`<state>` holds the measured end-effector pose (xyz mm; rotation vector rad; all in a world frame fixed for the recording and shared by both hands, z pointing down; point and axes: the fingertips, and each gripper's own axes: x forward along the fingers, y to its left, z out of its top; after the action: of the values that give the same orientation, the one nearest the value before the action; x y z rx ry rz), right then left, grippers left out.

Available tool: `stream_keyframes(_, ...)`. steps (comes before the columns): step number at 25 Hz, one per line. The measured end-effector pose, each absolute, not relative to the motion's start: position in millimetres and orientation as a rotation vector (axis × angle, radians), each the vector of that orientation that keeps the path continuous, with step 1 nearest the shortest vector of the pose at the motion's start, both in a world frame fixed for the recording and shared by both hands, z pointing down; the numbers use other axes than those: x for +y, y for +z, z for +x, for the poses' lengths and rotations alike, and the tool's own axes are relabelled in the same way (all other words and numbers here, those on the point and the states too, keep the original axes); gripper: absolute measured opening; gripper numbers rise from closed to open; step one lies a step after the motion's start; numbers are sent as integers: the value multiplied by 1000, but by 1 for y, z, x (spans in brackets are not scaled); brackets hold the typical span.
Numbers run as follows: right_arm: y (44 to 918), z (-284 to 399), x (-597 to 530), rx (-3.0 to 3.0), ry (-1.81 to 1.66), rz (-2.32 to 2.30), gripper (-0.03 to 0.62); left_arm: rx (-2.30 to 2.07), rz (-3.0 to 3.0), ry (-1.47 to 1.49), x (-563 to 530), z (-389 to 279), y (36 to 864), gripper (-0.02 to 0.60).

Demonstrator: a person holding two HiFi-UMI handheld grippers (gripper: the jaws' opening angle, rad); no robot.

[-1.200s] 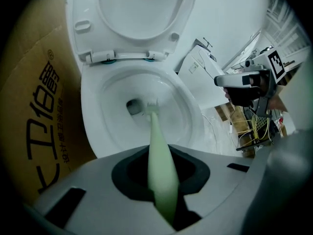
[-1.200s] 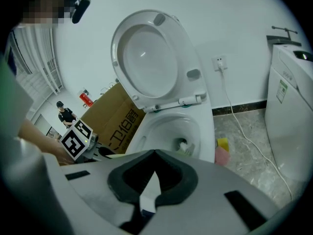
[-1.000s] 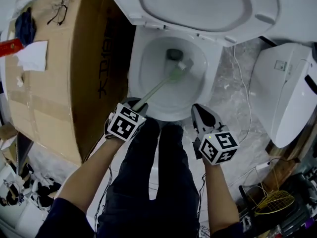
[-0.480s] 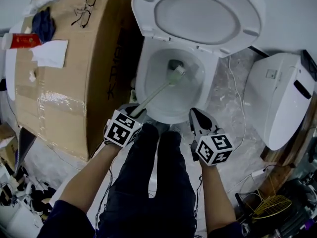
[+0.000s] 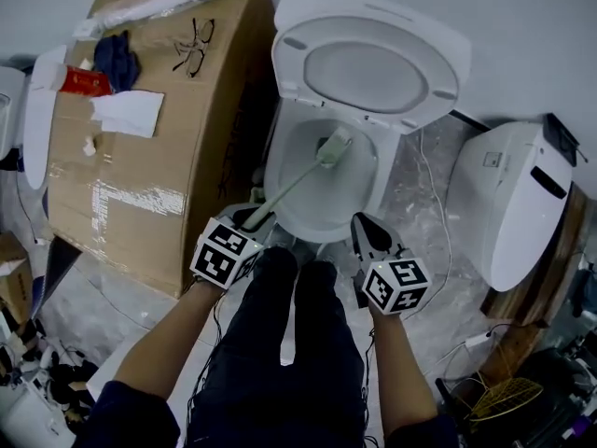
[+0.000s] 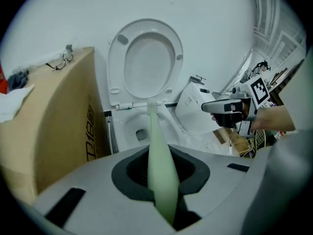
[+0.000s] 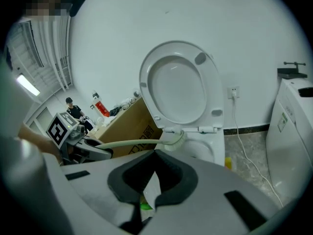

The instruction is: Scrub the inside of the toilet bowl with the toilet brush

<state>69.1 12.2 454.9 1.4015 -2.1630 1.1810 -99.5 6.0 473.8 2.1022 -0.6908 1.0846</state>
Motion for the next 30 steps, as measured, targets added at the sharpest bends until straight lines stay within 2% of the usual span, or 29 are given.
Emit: stream_keyframes(30, 282, 52, -20, -2265, 972, 1456, 3, -753, 2284, 798, -8, -139, 273, 78)
